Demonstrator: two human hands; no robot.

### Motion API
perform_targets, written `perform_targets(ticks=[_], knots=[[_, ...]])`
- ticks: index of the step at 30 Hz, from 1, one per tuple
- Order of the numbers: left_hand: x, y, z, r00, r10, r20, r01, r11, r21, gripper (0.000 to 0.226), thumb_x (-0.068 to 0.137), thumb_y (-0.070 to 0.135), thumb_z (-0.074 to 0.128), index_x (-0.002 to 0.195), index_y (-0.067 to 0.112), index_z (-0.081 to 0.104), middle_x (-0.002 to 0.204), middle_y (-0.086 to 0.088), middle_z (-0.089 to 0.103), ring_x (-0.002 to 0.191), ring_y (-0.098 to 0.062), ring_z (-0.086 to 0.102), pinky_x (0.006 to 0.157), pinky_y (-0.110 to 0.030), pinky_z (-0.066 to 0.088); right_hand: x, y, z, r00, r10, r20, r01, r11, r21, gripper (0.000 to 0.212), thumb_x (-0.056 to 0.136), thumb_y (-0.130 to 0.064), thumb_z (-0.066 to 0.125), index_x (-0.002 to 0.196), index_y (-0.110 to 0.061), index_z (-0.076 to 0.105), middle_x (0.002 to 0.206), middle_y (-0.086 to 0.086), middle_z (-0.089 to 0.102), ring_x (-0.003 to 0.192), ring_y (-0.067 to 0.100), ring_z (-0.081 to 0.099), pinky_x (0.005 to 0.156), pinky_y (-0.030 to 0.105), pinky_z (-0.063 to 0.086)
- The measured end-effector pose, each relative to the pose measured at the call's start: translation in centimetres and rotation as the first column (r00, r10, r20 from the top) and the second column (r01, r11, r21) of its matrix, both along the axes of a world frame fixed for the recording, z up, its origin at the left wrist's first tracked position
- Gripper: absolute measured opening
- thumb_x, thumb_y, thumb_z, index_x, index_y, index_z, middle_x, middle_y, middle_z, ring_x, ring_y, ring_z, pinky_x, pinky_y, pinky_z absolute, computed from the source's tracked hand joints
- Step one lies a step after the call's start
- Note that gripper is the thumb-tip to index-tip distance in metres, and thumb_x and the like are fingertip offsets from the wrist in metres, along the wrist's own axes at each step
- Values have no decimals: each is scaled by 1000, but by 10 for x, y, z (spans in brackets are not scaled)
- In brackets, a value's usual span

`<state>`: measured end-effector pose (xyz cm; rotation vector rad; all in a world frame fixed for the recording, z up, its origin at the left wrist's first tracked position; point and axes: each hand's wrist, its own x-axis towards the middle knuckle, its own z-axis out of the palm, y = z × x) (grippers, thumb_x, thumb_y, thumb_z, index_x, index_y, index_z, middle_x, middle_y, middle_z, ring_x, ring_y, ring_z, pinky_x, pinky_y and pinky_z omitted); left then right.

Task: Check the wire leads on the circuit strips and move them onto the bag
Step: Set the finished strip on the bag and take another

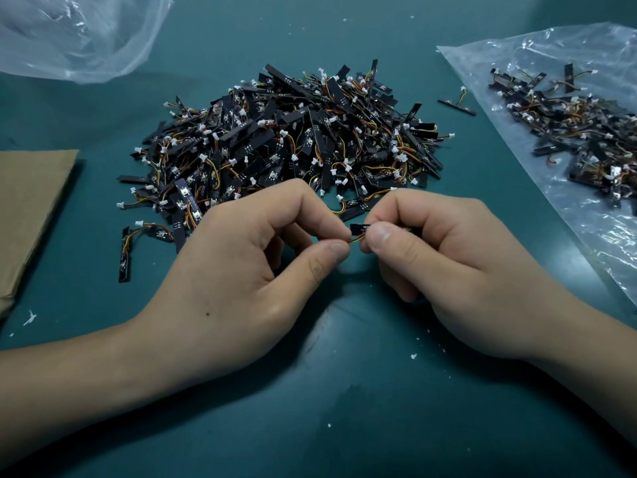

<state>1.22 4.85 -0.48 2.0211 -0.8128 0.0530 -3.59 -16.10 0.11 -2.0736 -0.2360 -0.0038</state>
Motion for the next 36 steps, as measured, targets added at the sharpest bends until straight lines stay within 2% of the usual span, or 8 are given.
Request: perform_targets(ticks=[6,15,19,24,29,33,36], knots=[[0,0,-1,1000,-4,-11,4,1000,-12,5,89,34,72,90,34,67,79,8,68,54,-26,58,49,-36,45,0,1,2,1000,-5,29,6,999,-44,20,99,-37,53,79,-34,58,61,-4,57,55,10,48,56,24,38],[-1,0,3,995,-49,-86,46,998,-38,6,90,34,69,93,30,67,78,2,69,57,-31,59,49,-38,45,1,0,2,999,-4,51,8,997,-79,19,97,-30,56,79,-30,59,62,-7,57,57,11,50,57,24,40],[-2,0,7,989,-98,-107,95,995,-31,13,91,37,60,99,28,65,83,8,68,64,-21,61,54,-36,47,0,0,2,998,-2,56,5,998,-57,19,97,-30,56,79,-29,60,61,-5,56,56,15,50,56,32,42],[-3,-2,9,987,-112,-114,110,994,-21,13,90,36,58,98,28,64,83,11,68,72,-19,65,59,-28,49,-1,0,3,998,15,65,-12,999,-41,20,96,-28,56,76,-29,58,61,3,55,55,19,48,55,39,43],[-3,-2,8,985,-118,-128,115,993,-25,9,91,31,61,98,27,65,86,7,70,73,-20,66,61,-36,50,0,0,2,998,14,57,-12,999,-34,20,96,-29,56,76,-27,59,60,5,54,54,21,47,54,41,42],[-4,-2,10,981,-135,-142,133,991,-23,17,91,36,55,100,25,65,85,3,70,73,-22,66,61,-38,50,-1,-1,2,998,21,59,-19,999,-37,21,96,-27,57,75,-26,59,61,4,54,55,17,46,54,34,41],[-3,-3,10,980,-137,-145,134,991,-26,18,93,33,52,99,24,66,86,8,71,74,-22,65,63,-38,50,-1,-1,2,998,21,54,-20,1000,-20,20,96,-27,56,77,-26,59,61,4,54,56,20,47,55,39,42]])
